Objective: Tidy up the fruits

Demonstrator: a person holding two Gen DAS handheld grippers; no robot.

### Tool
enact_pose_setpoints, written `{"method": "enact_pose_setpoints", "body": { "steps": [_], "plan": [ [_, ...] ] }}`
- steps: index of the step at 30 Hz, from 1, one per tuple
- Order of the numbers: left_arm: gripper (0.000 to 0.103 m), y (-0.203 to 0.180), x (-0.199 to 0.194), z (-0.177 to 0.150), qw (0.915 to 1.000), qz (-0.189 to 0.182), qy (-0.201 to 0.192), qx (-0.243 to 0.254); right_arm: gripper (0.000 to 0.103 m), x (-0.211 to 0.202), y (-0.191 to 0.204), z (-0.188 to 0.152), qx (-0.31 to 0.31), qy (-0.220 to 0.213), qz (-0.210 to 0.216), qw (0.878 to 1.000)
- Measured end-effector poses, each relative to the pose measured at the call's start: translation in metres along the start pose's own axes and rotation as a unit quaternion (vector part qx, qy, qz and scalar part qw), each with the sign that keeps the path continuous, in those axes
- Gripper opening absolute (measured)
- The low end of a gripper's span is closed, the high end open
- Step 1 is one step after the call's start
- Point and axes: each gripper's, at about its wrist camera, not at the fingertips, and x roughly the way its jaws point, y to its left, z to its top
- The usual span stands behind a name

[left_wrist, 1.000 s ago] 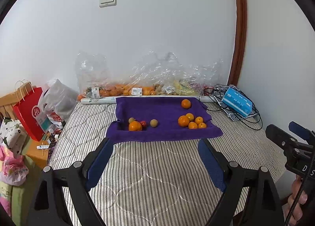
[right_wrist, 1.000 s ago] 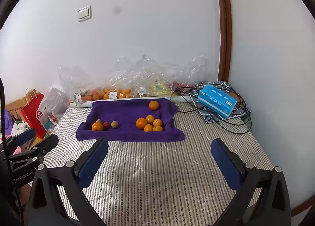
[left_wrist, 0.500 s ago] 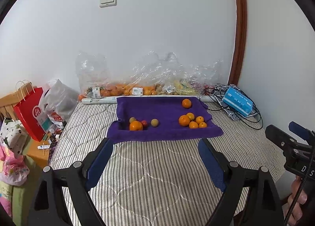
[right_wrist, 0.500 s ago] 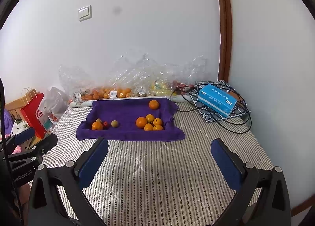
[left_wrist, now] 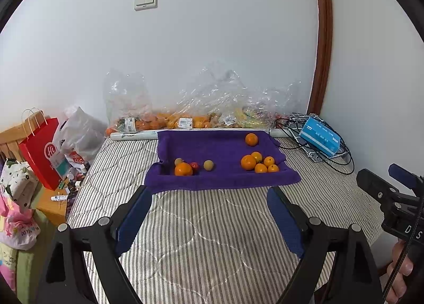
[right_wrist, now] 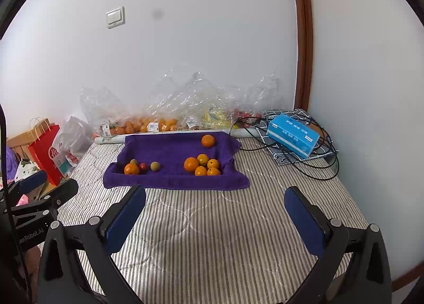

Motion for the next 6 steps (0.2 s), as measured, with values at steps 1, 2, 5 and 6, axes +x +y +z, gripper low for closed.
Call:
{"method": "enact_pose_setpoints", "body": {
  "steps": [1,2,5,6],
  "plan": [
    [0.088,0.0000,-0.0002,0.0002,1.0000,0.000,0.000,-0.001,0.103,0.0000,0.0000,-0.0001,-0.001,0.000,0.000,1.000],
    [0.088,0.0000,-0.0004,0.0002,1.0000,0.000,0.000,-0.001,0.103,0.0000,-0.0001,-0.0002,-0.001,0.000,0.000,1.000],
    [0.088,0.0000,0.0000,0.0008,1.0000,0.002,0.000,-0.001,0.103,0.0003,-0.0005,-0.0007,-0.002,0.000,0.001,1.000],
    [0.088,-0.0002,-0.0003,0.0011,1.0000,0.002,-0.001,-0.001,0.103,0.0004,-0.0003,-0.0004,-0.002,0.000,0.001,1.000]
  ]
}}
